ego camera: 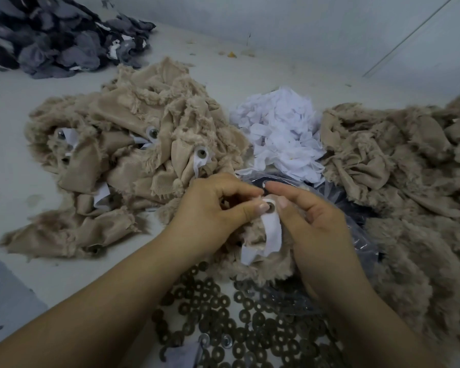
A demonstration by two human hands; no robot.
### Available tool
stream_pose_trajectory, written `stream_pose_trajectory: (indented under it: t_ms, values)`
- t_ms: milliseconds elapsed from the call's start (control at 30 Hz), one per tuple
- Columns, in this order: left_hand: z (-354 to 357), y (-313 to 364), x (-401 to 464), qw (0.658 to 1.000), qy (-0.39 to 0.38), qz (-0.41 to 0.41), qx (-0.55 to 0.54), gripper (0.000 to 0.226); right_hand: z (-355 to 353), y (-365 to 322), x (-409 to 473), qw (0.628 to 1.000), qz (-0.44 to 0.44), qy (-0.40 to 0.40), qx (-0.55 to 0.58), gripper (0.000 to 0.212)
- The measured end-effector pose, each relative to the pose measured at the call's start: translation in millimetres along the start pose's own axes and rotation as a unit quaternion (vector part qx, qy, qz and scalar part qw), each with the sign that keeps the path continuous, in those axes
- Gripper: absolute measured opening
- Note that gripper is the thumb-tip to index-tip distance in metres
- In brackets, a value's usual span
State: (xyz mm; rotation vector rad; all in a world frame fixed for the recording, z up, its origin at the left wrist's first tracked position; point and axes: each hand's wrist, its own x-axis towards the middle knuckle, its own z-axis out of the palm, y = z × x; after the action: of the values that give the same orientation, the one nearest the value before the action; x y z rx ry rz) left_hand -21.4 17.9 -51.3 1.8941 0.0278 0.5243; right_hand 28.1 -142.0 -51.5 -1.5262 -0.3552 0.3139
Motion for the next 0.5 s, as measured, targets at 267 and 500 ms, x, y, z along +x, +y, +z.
stream_pose_trajectory:
  t_ms: [267, 500]
  values:
    - [12, 1, -2, 0.998, -0.016, -0.055, 0.002, 0.015, -4, -3, 1, 0.998, -0.002, -0.048, 0.043, 0.056]
    - [11, 7, 0, 0.996, 0.073, -0.035, 0.031, 0.032, -6, 2, 4, 0.997, 0.045, -0.055, 0.015, 0.069]
